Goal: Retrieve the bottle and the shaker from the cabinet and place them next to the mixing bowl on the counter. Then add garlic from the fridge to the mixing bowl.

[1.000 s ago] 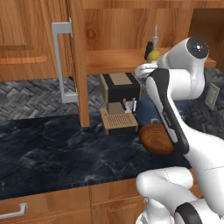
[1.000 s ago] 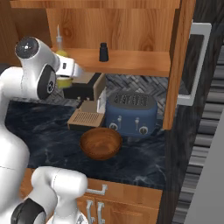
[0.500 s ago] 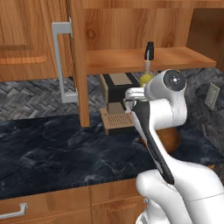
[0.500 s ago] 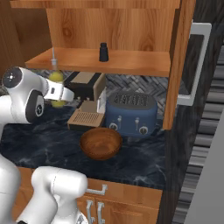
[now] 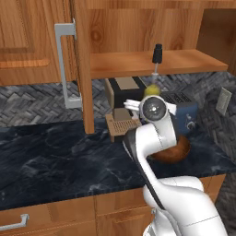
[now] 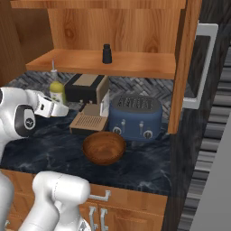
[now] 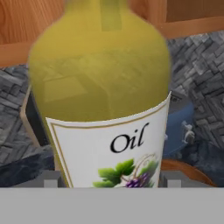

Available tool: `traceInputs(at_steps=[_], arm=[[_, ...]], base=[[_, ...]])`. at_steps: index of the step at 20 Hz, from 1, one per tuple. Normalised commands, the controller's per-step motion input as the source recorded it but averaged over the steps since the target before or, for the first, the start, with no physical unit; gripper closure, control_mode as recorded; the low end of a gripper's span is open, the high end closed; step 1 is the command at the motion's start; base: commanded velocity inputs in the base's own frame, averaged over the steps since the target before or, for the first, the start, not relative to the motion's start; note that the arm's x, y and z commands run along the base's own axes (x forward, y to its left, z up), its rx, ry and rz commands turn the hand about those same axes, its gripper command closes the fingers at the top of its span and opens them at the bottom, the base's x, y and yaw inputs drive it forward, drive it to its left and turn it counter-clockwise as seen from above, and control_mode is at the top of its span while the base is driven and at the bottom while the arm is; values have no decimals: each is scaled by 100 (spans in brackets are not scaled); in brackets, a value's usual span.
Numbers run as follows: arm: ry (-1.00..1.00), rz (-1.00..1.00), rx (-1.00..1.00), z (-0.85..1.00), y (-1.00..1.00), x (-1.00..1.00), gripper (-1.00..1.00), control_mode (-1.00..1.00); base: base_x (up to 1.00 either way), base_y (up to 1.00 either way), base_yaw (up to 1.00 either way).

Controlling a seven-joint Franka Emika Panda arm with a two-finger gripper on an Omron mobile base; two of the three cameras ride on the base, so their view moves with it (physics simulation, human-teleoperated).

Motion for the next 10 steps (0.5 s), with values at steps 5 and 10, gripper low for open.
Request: traceInputs(at_steps=[5,10], arm=[[-8,-11,0,0,24,15,100,-100],[0,-3,0,-19,13,10,100,-100]], base=[[0,0,0],[0,0,0]])
